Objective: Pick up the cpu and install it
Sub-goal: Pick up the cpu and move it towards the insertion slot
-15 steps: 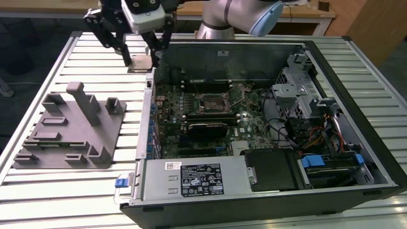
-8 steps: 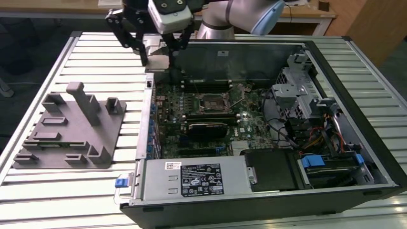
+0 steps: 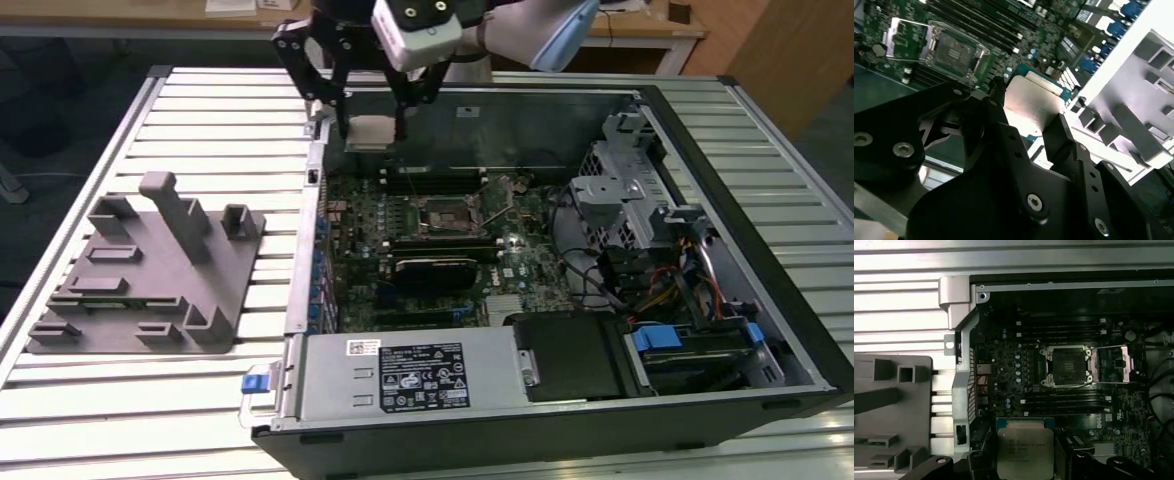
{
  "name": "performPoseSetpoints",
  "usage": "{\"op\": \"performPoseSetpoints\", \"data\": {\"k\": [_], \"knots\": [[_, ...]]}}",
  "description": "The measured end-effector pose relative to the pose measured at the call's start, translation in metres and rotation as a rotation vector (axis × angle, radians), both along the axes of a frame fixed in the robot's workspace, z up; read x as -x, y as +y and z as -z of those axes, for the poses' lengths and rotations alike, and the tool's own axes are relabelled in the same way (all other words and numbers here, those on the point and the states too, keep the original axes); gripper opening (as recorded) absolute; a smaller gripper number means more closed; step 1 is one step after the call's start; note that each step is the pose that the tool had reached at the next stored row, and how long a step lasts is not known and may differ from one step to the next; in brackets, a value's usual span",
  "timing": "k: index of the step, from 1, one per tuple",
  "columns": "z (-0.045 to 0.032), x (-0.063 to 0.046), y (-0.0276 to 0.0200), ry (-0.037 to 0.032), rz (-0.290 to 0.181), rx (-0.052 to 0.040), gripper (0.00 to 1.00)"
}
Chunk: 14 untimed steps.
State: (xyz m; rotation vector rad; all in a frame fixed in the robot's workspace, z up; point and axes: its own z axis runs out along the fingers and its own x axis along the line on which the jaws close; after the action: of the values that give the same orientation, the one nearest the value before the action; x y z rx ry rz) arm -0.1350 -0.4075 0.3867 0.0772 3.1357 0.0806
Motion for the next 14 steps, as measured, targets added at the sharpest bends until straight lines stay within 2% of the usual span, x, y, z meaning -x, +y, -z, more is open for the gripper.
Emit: {"op": "performPoseSetpoints", "data": {"k": [8, 14], "knots": [[0.0000, -0.035, 0.0000, 0.0001, 0.000, 0.0000, 0.55], [0.0000, -0.057, 0.0001, 0.0001, 0.000, 0.0000, 0.55]]}}
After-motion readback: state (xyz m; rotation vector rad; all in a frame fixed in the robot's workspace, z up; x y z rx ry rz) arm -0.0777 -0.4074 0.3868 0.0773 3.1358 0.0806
